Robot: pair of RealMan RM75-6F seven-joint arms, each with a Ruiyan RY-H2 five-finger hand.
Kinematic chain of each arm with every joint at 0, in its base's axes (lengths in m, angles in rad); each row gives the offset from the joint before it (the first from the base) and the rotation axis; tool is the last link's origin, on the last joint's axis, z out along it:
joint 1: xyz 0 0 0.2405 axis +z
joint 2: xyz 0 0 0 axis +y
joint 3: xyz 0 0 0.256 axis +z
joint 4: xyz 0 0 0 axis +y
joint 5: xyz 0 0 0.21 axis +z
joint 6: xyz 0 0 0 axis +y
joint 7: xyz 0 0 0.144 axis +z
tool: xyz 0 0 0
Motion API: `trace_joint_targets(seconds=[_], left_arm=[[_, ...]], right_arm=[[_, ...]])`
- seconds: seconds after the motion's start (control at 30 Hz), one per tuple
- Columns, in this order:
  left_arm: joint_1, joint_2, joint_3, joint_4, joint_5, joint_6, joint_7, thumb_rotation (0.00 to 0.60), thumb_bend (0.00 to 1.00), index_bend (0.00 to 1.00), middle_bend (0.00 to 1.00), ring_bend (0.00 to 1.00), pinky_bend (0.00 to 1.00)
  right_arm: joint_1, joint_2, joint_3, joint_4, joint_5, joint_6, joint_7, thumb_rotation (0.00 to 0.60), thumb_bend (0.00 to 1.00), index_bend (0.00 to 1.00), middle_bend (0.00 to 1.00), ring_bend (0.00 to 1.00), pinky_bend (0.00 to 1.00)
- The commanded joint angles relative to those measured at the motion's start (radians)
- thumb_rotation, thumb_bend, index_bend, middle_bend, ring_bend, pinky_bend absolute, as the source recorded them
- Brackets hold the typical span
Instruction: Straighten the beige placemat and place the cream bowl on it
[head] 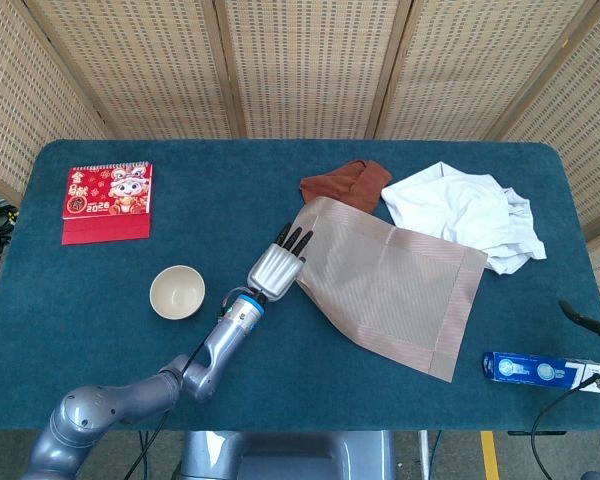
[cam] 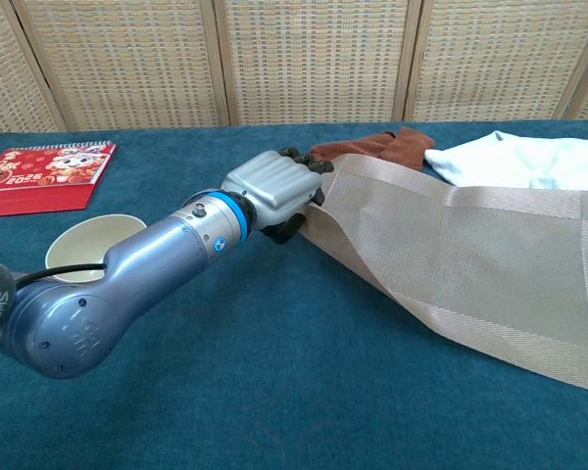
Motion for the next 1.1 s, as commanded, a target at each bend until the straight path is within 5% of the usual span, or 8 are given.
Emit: trace_joint_targets(seconds=[0.03, 0.27, 0.73, 1.1], left_arm=[[0.025, 0.036, 0.012, -0.047, 0.017, 0.022, 0.007, 0.600, 0.58, 0.69, 0.00, 0.00, 0.00], [0.077, 0.137, 0.025, -0.215, -0.001, 0.044, 0.083, 0.600, 0.58, 0.70, 0.00, 0.00, 0.00], [0.198, 0.392, 0.047, -0.780, -0.324, 0.164, 0.443, 0.600, 0.60, 0.73, 0.00, 0.00, 0.00], [0.204, 0.461, 0.093, -0.994, -0.418, 0.266, 0.543, 0.600, 0.61, 0.73, 0.00, 0.00, 0.00]], right_arm=[[0.000, 0.000, -0.001, -0.002, -0.002, 0.001, -0.003, 0.600, 0.29, 0.15, 0.00, 0.00, 0.00], [0.000, 0.001, -0.004, -0.009, -0.007, 0.003, -0.011, 0.600, 0.29, 0.15, 0.00, 0.00, 0.00], [0.001, -0.006, -0.030, -0.040, -0.056, 0.034, -0.057, 0.600, 0.29, 0.15, 0.00, 0.00, 0.00], [-0.003, -0.004, -0.041, -0.061, -0.080, 0.057, -0.074, 0.600, 0.29, 0.15, 0.00, 0.00, 0.00]])
